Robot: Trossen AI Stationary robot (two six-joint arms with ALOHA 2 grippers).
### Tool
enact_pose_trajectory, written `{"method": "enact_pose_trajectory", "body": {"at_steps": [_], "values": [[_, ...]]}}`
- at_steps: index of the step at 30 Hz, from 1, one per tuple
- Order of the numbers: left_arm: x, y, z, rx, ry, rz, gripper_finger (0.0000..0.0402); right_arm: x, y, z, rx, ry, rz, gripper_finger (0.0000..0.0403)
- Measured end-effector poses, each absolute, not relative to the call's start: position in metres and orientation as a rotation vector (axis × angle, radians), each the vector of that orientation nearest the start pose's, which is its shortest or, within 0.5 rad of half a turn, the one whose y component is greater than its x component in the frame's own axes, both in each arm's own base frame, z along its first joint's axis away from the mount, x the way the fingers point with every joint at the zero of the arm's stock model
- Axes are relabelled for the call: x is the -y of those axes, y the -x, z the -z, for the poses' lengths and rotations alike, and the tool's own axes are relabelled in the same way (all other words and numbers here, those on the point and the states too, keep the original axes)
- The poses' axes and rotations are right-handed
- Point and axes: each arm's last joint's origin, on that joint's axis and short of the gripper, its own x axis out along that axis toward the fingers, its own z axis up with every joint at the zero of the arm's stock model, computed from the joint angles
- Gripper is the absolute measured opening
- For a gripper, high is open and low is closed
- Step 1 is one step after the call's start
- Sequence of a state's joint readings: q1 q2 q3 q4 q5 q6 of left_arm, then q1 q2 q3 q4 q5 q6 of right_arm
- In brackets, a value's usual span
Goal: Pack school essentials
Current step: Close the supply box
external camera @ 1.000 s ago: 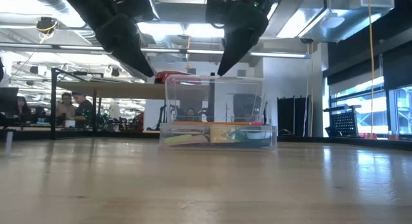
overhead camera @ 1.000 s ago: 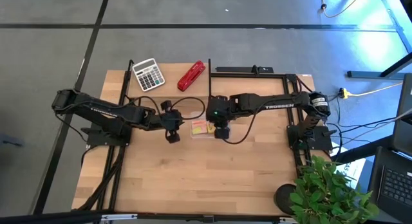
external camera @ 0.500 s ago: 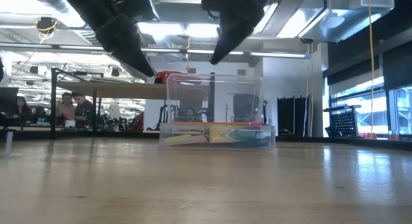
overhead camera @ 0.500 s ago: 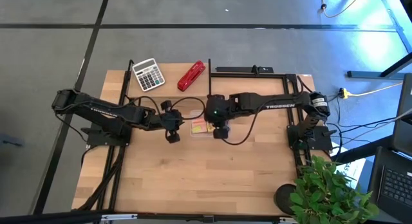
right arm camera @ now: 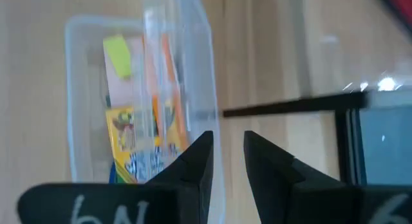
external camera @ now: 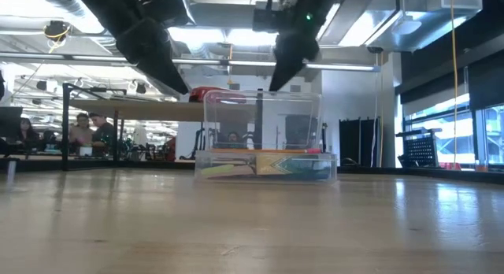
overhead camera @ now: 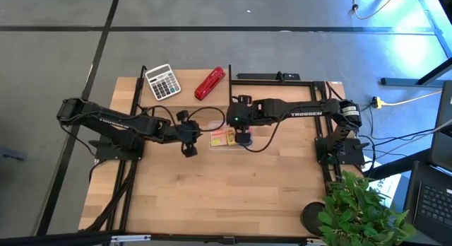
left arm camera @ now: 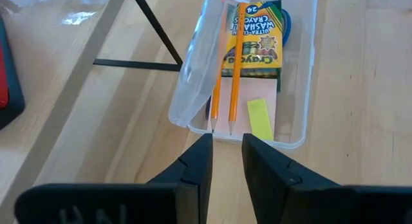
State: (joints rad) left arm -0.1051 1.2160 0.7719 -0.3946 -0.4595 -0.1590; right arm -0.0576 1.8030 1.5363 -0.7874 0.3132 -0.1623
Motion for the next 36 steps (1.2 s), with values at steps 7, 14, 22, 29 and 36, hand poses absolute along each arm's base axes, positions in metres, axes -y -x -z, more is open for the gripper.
{"method": "enact_pose_trajectory", "body": {"at_steps": [7, 14, 22, 29, 36], "values": [[0.012, -0.239, -0.231, -0.773, -0.095, -0.39, 0.0078, 0.031, -0.374, -0.256, -1.125, 0.242, 0.185, 0.009], [0.012, -0.24, -0.232, -0.752, -0.088, -0.39, 0.0078, 0.026, -0.374, -0.254, -1.125, 0.221, 0.138, 0.009], [0.013, -0.241, -0.234, -0.732, -0.082, -0.39, 0.0078, 0.023, -0.38, -0.24, -1.153, 0.168, 0.046, 0.009], [0.013, -0.242, -0.234, -0.731, -0.082, -0.39, 0.0078, 0.016, -0.389, -0.215, -1.212, 0.172, 0.005, 0.009], [0.013, -0.241, -0.234, -0.731, -0.082, -0.389, 0.0078, 0.006, -0.394, -0.203, -1.235, 0.189, -0.02, 0.009]]}}
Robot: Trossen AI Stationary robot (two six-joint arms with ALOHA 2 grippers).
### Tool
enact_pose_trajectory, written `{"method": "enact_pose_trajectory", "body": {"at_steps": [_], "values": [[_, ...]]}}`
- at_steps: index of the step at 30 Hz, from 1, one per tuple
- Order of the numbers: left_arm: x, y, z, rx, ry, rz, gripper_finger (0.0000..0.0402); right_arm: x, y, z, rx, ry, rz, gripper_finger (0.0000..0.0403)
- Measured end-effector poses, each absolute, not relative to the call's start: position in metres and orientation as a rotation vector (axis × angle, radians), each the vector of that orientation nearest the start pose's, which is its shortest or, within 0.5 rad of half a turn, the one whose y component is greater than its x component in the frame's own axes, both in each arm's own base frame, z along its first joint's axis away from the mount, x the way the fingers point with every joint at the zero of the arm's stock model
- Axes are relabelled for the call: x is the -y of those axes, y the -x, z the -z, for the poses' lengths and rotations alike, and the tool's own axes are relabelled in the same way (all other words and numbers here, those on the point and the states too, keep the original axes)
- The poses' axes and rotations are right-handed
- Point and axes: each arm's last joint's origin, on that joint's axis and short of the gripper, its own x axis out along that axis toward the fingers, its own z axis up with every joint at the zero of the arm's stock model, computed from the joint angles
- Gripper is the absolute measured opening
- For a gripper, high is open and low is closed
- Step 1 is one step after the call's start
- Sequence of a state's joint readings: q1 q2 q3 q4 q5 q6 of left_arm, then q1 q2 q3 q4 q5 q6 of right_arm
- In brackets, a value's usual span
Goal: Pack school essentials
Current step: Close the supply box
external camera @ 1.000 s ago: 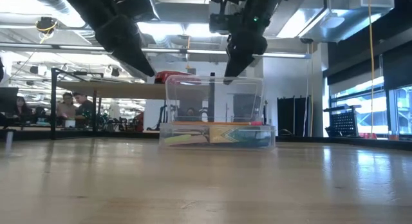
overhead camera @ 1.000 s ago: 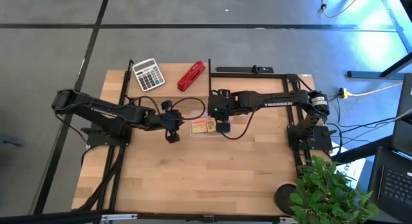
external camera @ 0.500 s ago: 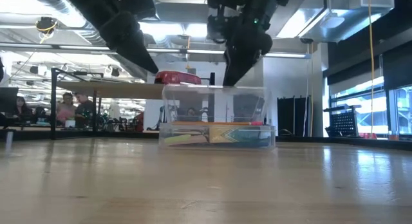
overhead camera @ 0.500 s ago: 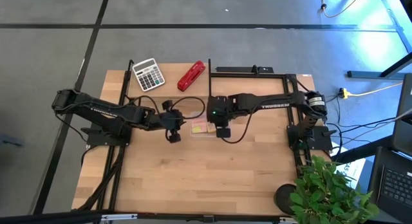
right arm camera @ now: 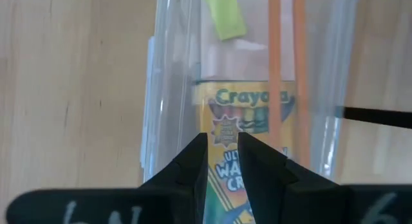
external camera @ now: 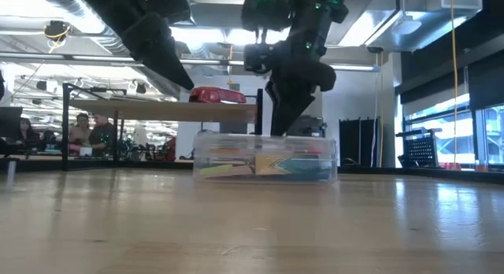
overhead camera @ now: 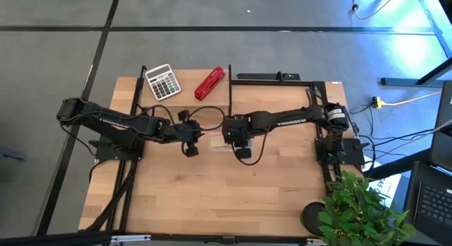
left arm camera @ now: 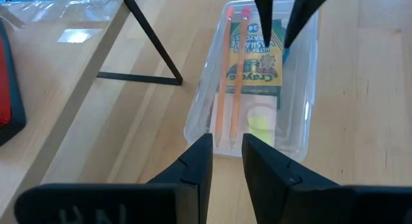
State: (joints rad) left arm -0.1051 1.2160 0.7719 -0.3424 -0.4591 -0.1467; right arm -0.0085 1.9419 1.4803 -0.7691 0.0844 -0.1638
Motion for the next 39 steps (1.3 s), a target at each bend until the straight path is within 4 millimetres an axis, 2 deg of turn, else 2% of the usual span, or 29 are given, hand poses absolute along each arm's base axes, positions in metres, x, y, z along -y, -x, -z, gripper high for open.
{"method": "enact_pose_trajectory", "body": {"at_steps": [9, 14, 33, 39], "values": [[0.013, -0.245, -0.238, -0.674, -0.063, -0.381, 0.0078, 0.001, -0.398, -0.192, -1.251, 0.193, -0.036, 0.009], [0.016, -0.252, -0.237, -0.655, -0.044, -0.288, 0.0078, 0.0, -0.4, -0.192, -1.239, 0.191, -0.037, 0.009], [0.019, -0.283, -0.176, -0.86, -0.109, -0.213, 0.0078, 0.0, -0.402, -0.192, -1.219, 0.186, -0.036, 0.009], [0.02, -0.285, -0.171, -0.879, -0.113, -0.212, 0.0078, 0.0, -0.402, -0.191, -1.219, 0.186, -0.036, 0.009]]}}
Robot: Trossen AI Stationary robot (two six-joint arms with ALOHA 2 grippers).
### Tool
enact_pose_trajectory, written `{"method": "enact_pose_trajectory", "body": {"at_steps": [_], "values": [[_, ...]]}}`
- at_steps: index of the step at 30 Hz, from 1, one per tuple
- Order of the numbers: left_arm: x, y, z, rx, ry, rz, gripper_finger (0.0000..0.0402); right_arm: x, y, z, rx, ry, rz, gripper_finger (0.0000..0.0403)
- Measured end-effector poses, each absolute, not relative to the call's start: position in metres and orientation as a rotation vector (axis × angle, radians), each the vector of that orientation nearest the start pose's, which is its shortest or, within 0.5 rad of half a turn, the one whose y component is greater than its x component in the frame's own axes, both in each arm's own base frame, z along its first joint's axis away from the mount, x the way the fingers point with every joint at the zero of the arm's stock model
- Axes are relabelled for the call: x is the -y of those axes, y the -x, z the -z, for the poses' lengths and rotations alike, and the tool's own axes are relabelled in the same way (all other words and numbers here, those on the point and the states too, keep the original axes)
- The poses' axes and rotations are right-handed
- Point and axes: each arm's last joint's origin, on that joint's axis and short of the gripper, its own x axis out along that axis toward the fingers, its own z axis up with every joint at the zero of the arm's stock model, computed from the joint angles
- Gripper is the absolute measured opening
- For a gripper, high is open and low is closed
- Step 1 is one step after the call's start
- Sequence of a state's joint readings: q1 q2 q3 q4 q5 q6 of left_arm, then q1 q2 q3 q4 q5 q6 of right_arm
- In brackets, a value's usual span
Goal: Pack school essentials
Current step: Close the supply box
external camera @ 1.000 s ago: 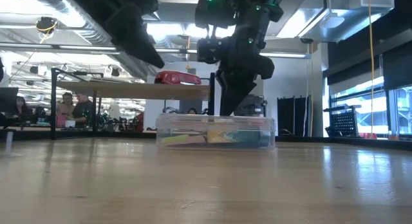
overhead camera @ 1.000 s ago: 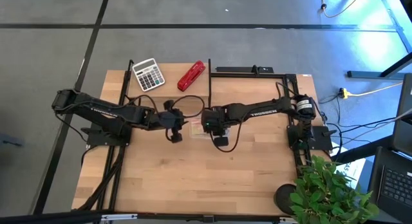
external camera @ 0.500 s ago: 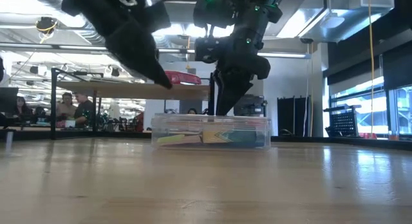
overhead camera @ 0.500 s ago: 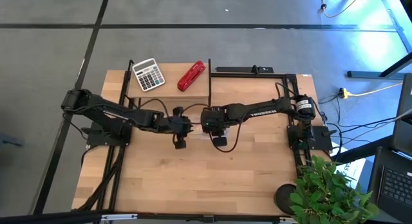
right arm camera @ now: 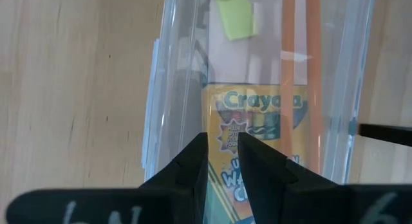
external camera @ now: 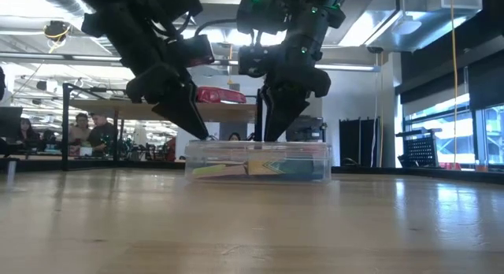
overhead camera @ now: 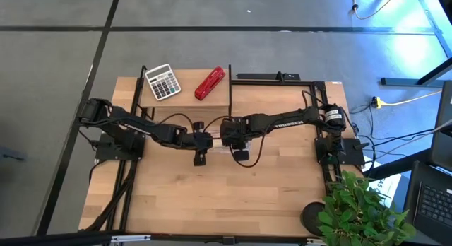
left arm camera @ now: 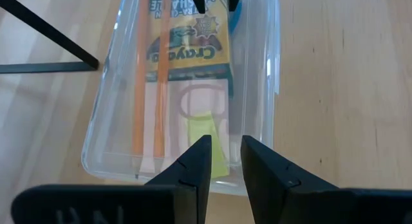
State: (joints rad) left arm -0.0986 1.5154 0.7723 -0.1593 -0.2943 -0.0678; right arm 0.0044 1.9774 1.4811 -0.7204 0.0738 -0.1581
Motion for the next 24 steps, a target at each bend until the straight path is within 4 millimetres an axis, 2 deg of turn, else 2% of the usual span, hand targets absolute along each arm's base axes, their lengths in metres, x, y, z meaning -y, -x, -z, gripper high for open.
{"method": "enact_pose_trajectory", "body": {"at_steps": [14, 24], "values": [[0.021, -0.289, -0.16, -0.913, -0.11, -0.197, 0.0078, 0.0, -0.406, -0.184, -1.218, 0.163, -0.061, 0.009], [0.012, -0.289, -0.159, -0.929, -0.07, -0.174, 0.0078, 0.0, -0.407, -0.182, -1.22, 0.167, -0.066, 0.009]]}}
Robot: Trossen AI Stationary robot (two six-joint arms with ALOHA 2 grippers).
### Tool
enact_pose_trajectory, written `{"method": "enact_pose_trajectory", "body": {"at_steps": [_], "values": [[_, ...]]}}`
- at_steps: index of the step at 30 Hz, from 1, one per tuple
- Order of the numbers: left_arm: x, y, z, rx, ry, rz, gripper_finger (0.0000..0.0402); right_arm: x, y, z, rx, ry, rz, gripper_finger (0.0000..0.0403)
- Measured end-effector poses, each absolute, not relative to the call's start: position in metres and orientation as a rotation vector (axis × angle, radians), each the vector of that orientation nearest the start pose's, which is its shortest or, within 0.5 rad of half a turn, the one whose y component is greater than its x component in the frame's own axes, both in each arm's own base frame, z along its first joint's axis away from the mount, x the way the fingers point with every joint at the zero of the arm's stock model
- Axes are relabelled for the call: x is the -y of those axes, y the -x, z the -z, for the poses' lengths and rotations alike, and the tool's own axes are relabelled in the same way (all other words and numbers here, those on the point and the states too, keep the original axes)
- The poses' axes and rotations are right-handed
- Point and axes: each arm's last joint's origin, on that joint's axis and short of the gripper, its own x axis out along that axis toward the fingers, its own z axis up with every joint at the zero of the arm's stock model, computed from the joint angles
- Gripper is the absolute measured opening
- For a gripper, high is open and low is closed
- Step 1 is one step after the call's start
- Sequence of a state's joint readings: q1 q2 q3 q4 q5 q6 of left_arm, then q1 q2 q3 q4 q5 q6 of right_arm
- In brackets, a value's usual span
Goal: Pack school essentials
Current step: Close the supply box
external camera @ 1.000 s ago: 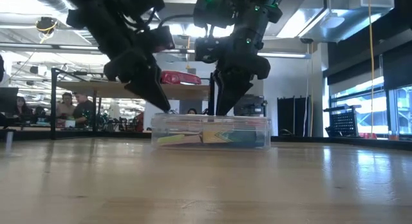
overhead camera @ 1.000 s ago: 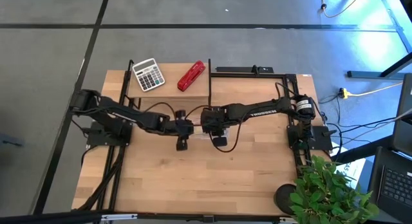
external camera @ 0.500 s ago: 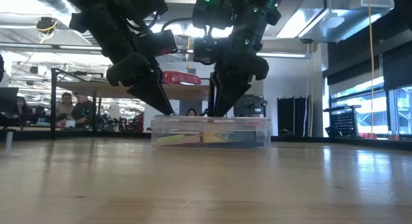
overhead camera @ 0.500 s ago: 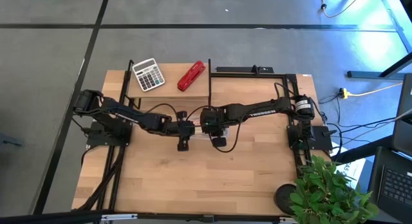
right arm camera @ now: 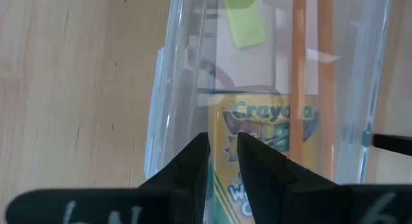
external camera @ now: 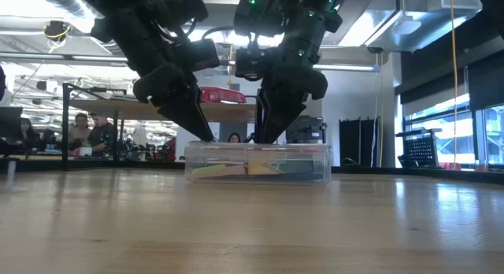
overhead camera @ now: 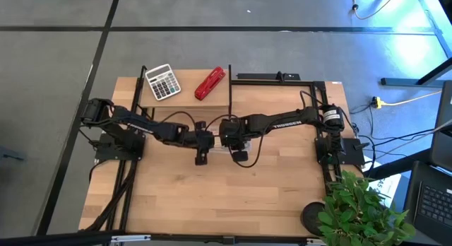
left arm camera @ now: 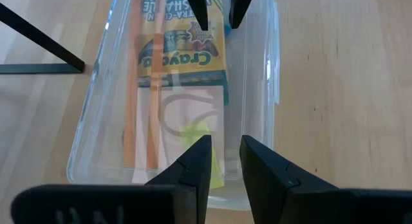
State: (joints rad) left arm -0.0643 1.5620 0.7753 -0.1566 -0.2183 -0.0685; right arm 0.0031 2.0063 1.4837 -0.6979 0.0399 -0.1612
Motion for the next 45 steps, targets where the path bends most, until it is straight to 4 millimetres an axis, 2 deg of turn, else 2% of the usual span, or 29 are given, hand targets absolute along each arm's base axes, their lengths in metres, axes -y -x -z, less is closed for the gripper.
{"method": "enact_pose_trajectory", "body": {"at_steps": [8, 20, 25, 32, 38, 45], "values": [[0.007, -0.29, -0.158, -0.934, -0.047, -0.17, 0.0078, 0.001, -0.407, -0.181, -1.221, 0.164, -0.065, 0.009], [0.006, -0.289, -0.157, -0.936, -0.048, -0.171, 0.0078, 0.001, -0.395, -0.205, -1.209, 0.156, -0.058, 0.009], [0.006, -0.289, -0.157, -0.936, -0.048, -0.171, 0.0078, 0.0, -0.397, -0.201, -1.207, 0.161, -0.071, 0.009], [0.006, -0.289, -0.157, -0.936, -0.048, -0.171, 0.0078, 0.0, -0.391, -0.178, -1.202, 0.124, -0.115, 0.009], [0.007, -0.289, -0.158, -0.928, -0.046, -0.169, 0.0078, -0.001, -0.391, -0.176, -1.202, 0.107, -0.105, 0.009], [0.009, -0.294, -0.167, -0.836, -0.049, -0.06, 0.0078, -0.002, -0.391, -0.175, -1.202, 0.099, -0.113, 0.009]]}}
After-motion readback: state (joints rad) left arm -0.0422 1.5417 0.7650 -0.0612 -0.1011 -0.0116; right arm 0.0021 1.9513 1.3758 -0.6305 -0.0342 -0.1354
